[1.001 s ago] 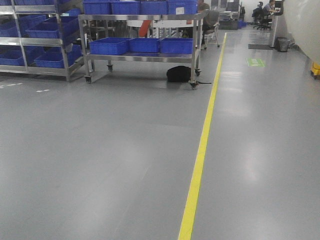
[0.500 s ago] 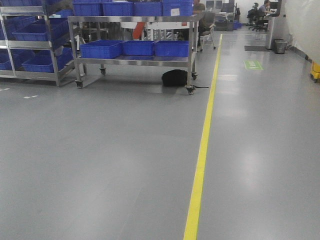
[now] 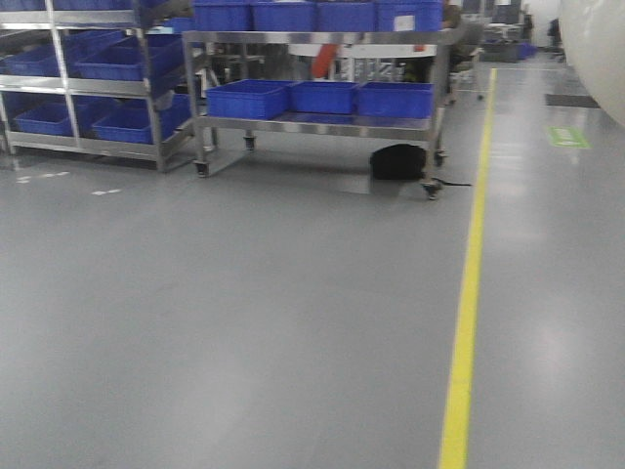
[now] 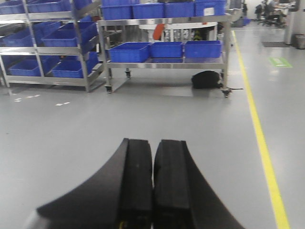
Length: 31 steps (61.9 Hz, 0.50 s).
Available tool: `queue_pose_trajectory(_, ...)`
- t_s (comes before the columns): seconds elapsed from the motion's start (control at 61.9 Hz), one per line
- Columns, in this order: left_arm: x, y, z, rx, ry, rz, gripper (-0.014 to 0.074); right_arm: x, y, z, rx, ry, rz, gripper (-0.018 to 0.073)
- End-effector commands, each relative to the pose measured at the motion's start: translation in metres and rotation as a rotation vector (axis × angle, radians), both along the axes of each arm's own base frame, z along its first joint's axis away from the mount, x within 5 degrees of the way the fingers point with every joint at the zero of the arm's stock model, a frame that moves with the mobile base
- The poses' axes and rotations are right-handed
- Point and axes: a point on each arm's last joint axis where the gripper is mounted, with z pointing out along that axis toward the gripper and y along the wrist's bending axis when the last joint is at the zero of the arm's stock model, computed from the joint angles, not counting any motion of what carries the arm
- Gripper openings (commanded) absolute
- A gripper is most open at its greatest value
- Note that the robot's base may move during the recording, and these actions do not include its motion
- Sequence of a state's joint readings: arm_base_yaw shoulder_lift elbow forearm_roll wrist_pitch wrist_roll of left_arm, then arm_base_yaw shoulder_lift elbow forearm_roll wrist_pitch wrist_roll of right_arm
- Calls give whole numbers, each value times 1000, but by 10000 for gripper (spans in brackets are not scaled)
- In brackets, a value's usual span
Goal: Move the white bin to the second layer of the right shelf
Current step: 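Drive the base past the blue crate racks toward the roller shelf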
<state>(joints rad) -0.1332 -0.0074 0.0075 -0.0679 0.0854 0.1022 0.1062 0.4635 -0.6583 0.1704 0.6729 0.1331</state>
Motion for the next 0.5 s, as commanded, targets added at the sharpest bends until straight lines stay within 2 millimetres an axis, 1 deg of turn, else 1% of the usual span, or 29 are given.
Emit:
queue_pose_trajectory(0.0,0,0,-4,-17,-61,3,85,1,-1,18,27,-114,-15,49)
queue_pose_trajectory(0.484,0,0,-4,-17,-61,3,85,1,-1,18,26,-115,-14,49)
